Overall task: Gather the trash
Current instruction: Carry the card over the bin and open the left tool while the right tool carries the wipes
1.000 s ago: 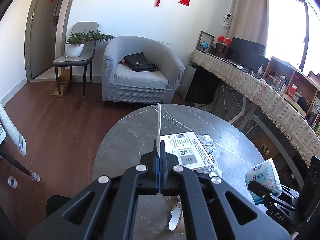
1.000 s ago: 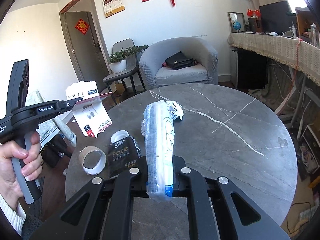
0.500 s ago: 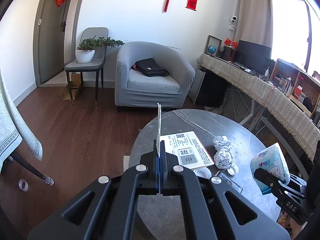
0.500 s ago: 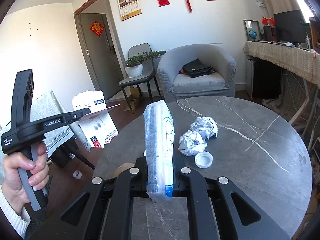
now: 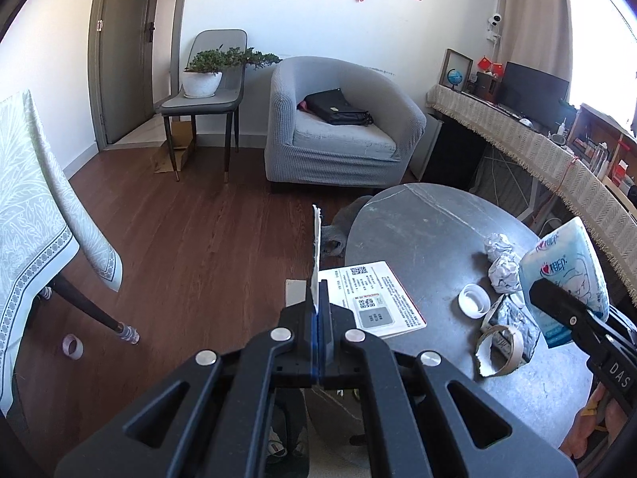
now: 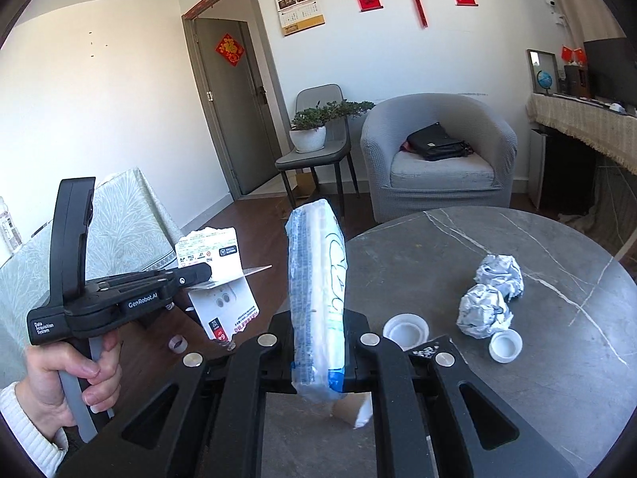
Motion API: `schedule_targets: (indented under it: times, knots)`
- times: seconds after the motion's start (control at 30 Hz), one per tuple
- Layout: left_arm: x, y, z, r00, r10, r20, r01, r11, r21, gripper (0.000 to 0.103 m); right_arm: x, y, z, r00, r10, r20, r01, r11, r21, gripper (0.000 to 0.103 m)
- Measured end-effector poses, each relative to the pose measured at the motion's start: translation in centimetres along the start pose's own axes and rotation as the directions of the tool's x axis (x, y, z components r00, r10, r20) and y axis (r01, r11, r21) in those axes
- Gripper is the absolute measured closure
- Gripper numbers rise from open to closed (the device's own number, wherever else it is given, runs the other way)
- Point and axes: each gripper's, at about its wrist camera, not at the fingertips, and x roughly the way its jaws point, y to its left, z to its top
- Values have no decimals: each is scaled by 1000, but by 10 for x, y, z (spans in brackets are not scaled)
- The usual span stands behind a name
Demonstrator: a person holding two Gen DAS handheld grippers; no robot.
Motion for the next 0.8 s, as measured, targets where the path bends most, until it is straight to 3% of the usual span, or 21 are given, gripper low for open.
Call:
schedule_targets:
  times: [0.37,0.7,0.8]
  knots:
    - [15,32,-35,991,32,-134,-33,999,-10,102,39,38,-6,996,73,-52,-74,997,-19,93]
    - [37,64,-64,966,83,-247,-87,996,-4,102,74,69,-15,984,125,-124,-129,991,-21,93]
    - [47,73,-73,951,99,-293,-104,995,-1,102,84,75,-20,979,138,-151,-143,990,-19,93]
